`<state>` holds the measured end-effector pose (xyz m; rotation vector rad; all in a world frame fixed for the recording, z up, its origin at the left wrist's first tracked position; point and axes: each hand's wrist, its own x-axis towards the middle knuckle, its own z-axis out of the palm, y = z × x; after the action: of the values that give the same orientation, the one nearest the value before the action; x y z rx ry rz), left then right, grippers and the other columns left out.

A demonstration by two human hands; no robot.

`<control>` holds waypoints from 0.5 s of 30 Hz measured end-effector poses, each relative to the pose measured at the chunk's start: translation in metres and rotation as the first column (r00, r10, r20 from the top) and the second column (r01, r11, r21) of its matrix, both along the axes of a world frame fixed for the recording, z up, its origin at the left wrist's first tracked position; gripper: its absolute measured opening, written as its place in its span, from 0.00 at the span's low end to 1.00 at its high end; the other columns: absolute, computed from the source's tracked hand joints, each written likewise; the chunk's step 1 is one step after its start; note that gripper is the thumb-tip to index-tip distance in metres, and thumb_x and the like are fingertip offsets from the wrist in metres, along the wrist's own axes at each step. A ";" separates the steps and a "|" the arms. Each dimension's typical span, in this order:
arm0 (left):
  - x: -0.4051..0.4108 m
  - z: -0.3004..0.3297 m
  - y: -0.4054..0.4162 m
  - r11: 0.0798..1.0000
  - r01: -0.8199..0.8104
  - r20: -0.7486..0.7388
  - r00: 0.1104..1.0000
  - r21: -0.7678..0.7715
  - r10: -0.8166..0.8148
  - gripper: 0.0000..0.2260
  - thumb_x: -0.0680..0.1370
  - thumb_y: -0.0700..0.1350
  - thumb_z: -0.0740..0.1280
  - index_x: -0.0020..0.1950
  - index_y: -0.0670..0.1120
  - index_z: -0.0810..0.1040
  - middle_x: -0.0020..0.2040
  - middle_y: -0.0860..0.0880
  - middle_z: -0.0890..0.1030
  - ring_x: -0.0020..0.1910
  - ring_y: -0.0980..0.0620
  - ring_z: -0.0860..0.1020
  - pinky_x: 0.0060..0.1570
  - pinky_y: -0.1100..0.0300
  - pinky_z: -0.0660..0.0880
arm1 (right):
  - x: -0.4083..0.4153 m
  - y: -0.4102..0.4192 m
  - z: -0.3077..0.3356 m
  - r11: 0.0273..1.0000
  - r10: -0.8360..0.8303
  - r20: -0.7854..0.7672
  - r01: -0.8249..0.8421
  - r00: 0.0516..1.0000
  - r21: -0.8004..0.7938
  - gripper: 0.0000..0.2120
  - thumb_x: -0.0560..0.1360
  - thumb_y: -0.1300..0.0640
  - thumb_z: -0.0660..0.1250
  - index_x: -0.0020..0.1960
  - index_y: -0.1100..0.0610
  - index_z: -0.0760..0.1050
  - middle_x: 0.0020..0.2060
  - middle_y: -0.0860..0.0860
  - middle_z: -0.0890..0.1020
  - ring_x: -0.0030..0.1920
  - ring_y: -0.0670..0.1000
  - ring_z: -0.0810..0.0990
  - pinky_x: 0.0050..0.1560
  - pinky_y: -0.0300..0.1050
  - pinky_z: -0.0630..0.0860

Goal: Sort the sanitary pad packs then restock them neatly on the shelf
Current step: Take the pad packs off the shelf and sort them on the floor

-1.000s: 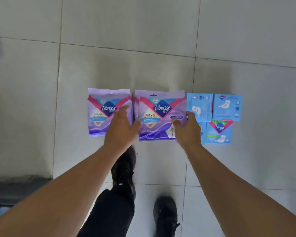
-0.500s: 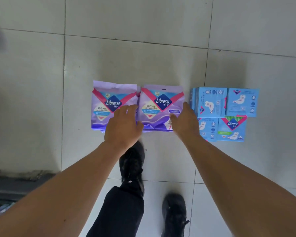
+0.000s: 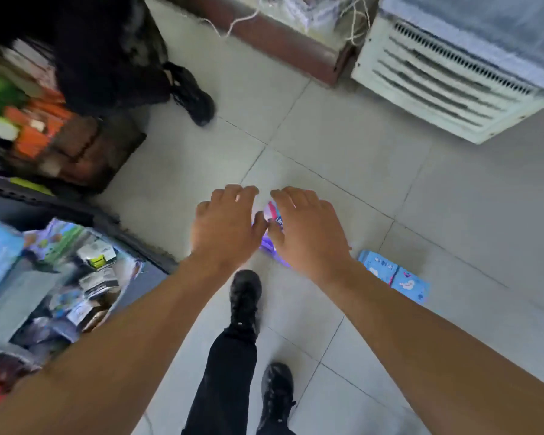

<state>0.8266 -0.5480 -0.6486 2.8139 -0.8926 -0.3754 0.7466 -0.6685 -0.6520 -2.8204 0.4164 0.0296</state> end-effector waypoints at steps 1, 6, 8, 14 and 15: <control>0.002 0.023 0.018 0.999 -0.049 0.015 0.999 -0.006 0.049 0.18 0.80 0.53 0.60 0.69 0.51 0.70 0.66 0.49 0.73 0.63 0.46 0.72 0.58 0.50 0.68 | 0.011 0.014 0.025 0.998 0.053 0.032 -0.052 0.998 -0.017 0.20 0.72 0.49 0.58 0.60 0.55 0.76 0.53 0.52 0.81 0.49 0.56 0.80 0.43 0.49 0.74; 0.007 0.107 0.130 0.942 -0.326 0.100 0.938 -0.077 0.333 0.19 0.79 0.54 0.59 0.69 0.53 0.69 0.66 0.50 0.72 0.65 0.46 0.70 0.60 0.49 0.68 | 0.056 0.104 0.103 0.955 0.293 0.127 -0.286 0.948 -0.076 0.19 0.72 0.53 0.66 0.61 0.57 0.75 0.52 0.54 0.80 0.47 0.59 0.79 0.39 0.50 0.73; 0.003 0.129 0.181 0.897 -0.426 0.113 0.892 -0.120 0.438 0.18 0.78 0.53 0.60 0.67 0.52 0.71 0.65 0.49 0.72 0.64 0.45 0.70 0.59 0.49 0.68 | 0.065 0.148 0.120 0.936 0.352 0.139 -0.347 0.926 -0.059 0.18 0.73 0.53 0.65 0.62 0.57 0.74 0.51 0.55 0.80 0.47 0.60 0.78 0.39 0.50 0.72; -0.031 0.144 0.337 0.737 -0.651 0.133 0.726 -0.183 0.675 0.16 0.77 0.50 0.65 0.65 0.50 0.74 0.62 0.48 0.76 0.60 0.44 0.74 0.54 0.49 0.71 | 0.064 0.280 0.133 0.845 0.501 0.208 -0.527 0.840 0.093 0.22 0.75 0.52 0.66 0.67 0.55 0.70 0.56 0.53 0.79 0.53 0.57 0.77 0.43 0.51 0.73; -0.037 0.142 0.360 0.707 -0.685 0.122 0.698 -0.175 0.706 0.17 0.77 0.50 0.65 0.65 0.50 0.74 0.62 0.49 0.76 0.61 0.45 0.73 0.55 0.49 0.72 | 0.064 0.300 0.128 0.832 0.511 0.196 -0.539 0.837 0.134 0.24 0.75 0.51 0.66 0.69 0.55 0.68 0.58 0.53 0.77 0.56 0.57 0.76 0.46 0.52 0.74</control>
<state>0.7899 -0.1883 -0.5062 2.8309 0.1921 0.0518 0.8104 -0.3680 -0.5235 -2.6346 -0.3927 -0.0311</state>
